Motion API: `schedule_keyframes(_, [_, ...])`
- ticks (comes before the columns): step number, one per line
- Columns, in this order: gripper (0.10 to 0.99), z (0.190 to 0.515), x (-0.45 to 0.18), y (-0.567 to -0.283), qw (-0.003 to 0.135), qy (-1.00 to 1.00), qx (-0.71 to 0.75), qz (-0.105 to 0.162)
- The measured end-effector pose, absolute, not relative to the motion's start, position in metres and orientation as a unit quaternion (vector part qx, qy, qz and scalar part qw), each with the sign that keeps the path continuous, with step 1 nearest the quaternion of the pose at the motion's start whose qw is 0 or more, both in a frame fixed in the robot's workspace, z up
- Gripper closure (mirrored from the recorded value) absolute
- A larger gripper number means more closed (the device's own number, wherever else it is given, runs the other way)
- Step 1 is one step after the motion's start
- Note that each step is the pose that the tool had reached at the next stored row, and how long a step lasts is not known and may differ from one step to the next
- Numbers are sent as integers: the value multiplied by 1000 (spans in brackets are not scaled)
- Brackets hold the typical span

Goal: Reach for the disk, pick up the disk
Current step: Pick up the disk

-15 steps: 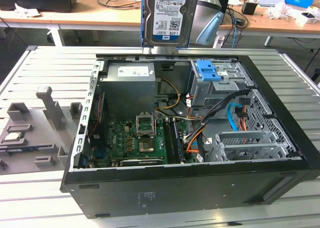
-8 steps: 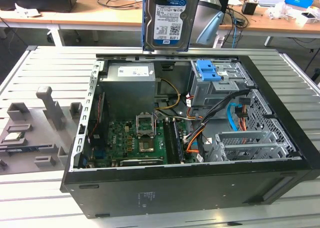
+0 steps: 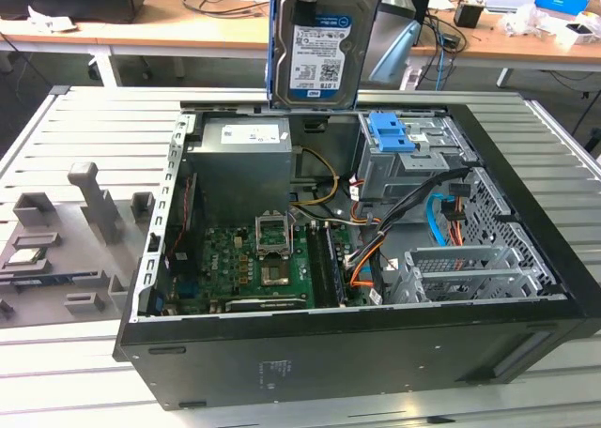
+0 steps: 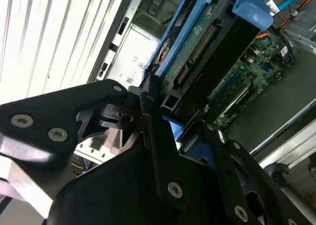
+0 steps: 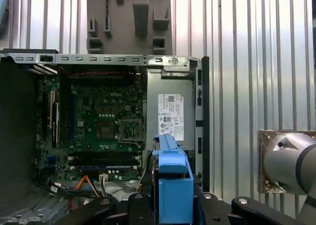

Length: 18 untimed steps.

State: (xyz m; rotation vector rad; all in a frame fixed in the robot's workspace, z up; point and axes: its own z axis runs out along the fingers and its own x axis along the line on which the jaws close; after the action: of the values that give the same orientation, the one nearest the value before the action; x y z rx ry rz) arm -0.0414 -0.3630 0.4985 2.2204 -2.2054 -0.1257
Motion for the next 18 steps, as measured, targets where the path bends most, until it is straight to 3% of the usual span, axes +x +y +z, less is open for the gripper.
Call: schedule_keyframes(18, [722, 498, -41, -404, 5, -704, 709, -40])
